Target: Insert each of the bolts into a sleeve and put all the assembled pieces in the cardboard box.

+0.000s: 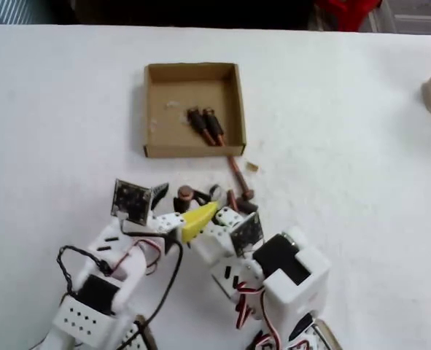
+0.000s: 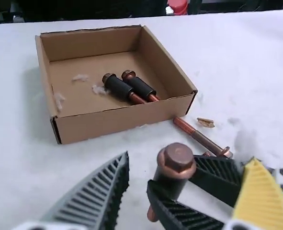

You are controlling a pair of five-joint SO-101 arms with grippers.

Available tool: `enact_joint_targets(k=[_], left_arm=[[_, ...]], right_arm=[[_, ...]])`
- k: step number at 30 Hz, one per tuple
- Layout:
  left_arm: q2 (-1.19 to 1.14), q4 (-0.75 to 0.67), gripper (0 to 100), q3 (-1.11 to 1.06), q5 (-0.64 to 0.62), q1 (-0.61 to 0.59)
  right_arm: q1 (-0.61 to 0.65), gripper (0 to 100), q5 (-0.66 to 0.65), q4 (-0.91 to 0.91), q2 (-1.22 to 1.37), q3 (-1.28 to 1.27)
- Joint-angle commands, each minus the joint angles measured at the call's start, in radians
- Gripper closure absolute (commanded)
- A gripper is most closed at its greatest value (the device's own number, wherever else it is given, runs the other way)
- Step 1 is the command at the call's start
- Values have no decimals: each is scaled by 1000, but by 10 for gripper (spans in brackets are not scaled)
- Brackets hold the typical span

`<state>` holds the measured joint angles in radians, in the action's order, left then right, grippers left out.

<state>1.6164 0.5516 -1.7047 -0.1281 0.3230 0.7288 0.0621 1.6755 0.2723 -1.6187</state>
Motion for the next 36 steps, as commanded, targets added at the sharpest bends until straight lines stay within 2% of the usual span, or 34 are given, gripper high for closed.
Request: enact_joint_targets(k=[1, 16, 20, 27, 36], left_arm=[[-8, -2, 649, 5, 2, -38], [-8, -212, 653, 26, 3, -36], [-8, -153, 653, 123, 0, -30], [-7, 58, 653, 330, -38, -28], [-7, 233, 653, 364, -75, -36]], right_arm=[[-15, 982, -11, 28, -13, 6], [-15, 982, -11, 27, -12, 6], [-15, 982, -11, 27, -12, 6], [-15, 982, -11, 27, -12, 6], [-15, 982, -11, 27, -10, 6]])
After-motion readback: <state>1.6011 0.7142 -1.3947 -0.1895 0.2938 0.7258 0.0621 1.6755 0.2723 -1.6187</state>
